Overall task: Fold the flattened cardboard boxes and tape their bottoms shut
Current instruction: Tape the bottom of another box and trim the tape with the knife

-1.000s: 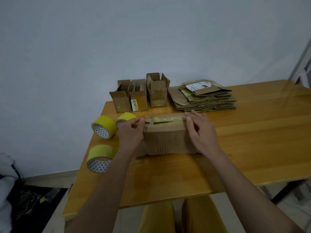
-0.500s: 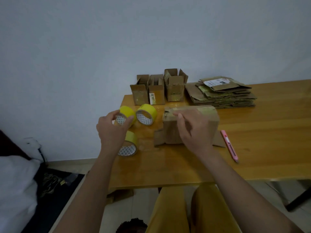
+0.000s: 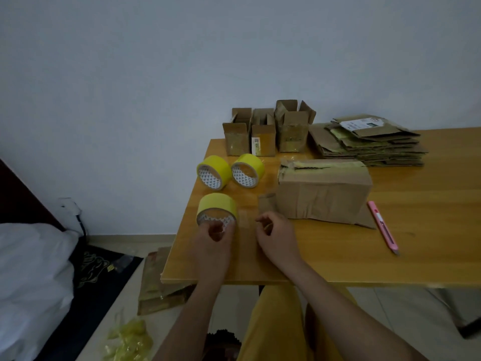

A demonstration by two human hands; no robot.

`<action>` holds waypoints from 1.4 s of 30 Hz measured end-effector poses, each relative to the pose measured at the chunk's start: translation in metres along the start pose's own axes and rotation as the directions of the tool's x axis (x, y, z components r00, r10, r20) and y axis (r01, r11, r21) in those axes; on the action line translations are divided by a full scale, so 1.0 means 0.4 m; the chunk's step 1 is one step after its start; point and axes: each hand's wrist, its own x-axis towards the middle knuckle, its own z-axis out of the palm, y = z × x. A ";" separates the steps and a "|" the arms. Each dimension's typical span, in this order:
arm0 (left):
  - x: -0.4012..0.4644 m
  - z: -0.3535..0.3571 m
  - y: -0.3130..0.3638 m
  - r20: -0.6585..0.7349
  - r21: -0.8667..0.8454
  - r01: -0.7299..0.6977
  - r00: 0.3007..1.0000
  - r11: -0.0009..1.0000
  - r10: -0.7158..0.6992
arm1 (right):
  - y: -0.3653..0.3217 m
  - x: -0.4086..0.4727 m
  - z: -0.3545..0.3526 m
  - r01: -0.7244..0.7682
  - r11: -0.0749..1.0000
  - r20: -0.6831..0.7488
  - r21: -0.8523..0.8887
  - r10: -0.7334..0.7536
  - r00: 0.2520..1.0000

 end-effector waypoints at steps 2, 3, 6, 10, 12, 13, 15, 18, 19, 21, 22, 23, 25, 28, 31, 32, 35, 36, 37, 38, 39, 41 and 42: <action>-0.004 0.022 0.002 -0.009 0.021 -0.052 0.999 0.998 0.052 | 0.003 -0.003 -0.004 0.012 1.000 -0.033 -0.006 -0.012 0.999; -0.006 0.032 0.006 -0.021 0.030 -0.072 0.997 0.997 0.073 | 0.005 -0.005 -0.005 0.015 1.000 -0.032 -0.018 -0.015 0.999; -0.001 0.059 0.014 -0.043 0.033 -0.083 0.996 0.996 0.084 | 0.013 -0.003 -0.005 0.014 0.999 -0.014 -0.051 -0.015 1.000; 0.006 0.083 0.012 -0.099 0.023 -0.058 0.993 0.998 0.060 | 0.017 0.000 -0.006 0.018 0.999 0.007 -0.045 -0.018 1.000; 0.006 0.089 0.017 -0.126 0.013 -0.067 0.990 0.998 0.068 | 0.015 -0.001 -0.008 -0.007 1.000 0.000 -0.023 0.007 1.000; 0.006 0.089 0.023 -0.129 -0.012 -0.072 0.989 0.997 0.070 | 0.014 -0.002 -0.008 -0.015 1.000 -0.009 -0.012 0.014 1.000; 0.010 0.093 0.026 -0.115 -0.099 -0.049 0.993 0.994 0.037 | 0.014 -0.004 -0.009 -0.027 1.000 -0.025 -0.005 0.027 0.999; 0.027 0.099 0.025 -0.051 -0.364 0.109 0.989 0.925 -0.136 | 0.017 -0.010 -0.013 -0.057 0.998 -0.020 -0.005 0.057 0.998; 0.031 0.100 0.028 -0.023 -0.454 0.169 0.979 0.875 -0.201 | 0.017 -0.011 -0.016 -0.061 0.998 -0.024 0.002 0.061 0.998; 0.028 0.104 0.039 -0.006 -0.518 0.195 0.973 0.833 -0.232 | 0.021 -0.015 -0.020 -0.047 0.999 -0.048 0.021 0.048 0.998; 0.022 0.107 0.045 -0.011 -0.519 0.177 0.977 0.836 -0.214 | 0.023 -0.017 -0.021 -0.040 0.999 -0.061 0.034 0.042 0.997; 0.014 0.109 0.053 -0.032 -0.515 0.149 0.981 0.844 -0.192 | 0.024 -0.018 -0.023 -0.042 0.998 -0.067 0.054 0.046 0.997; 0.010 0.097 0.073 -0.121 -0.499 0.088 0.978 0.862 -0.170 | 0.024 -0.021 -0.031 -0.080 0.992 -0.047 0.093 0.084 0.995; 0.048 0.046 0.124 -0.269 -0.520 -0.077 0.960 0.851 -0.077 | 0.015 -0.023 -0.052 -0.190 0.967 0.071 0.172 0.181 0.981; 0.059 -0.021 0.188 -0.239 -0.645 -0.151 0.971 0.749 -0.010 | -0.019 -0.016 -0.060 -0.339 0.870 0.206 0.357 0.281 0.937; 0.055 -0.034 0.205 -0.215 -0.678 -0.144 0.977 0.721 -0.006 | -0.040 -0.010 -0.061 -0.376 0.813 0.248 0.444 0.291 0.924; 0.032 -0.047 0.229 -0.175 -0.726 -0.120 0.985 0.677 -0.013 | -0.122 0.010 -0.079 -0.442 0.600 0.345 0.667 0.277 0.897; 0.029 -0.046 0.230 -0.170 -0.736 -0.116 0.985 0.668 -0.016 | -0.146 0.013 -0.092 -0.435 0.547 0.347 0.716 0.262 0.901; 0.028 -0.044 0.230 -0.165 -0.737 -0.116 0.986 0.666 -0.011 | -0.163 0.017 -0.106 -0.414 0.529 0.327 0.741 0.255 0.910; 0.026 -0.039 0.231 -0.158 -0.736 -0.117 0.987 0.667 -0.002 | -0.174 0.021 -0.121 -0.384 0.549 0.290 0.743 0.252 0.923; 0.024 -0.032 0.232 -0.152 -0.733 -0.120 0.988 0.670 0.011 | -0.180 0.025 -0.137 -0.346 0.607 0.239 0.715 0.253 0.937; 0.019 -0.014 0.242 -0.136 -0.716 -0.127 0.990 0.686 0.041 | -0.182 0.038 -0.167 -0.265 0.745 0.115 0.613 0.248 0.962; 0.018 -0.003 0.248 -0.129 -0.698 -0.127 0.990 0.704 0.050 | -0.176 0.048 -0.182 -0.228 0.798 0.053 0.558 0.240 0.969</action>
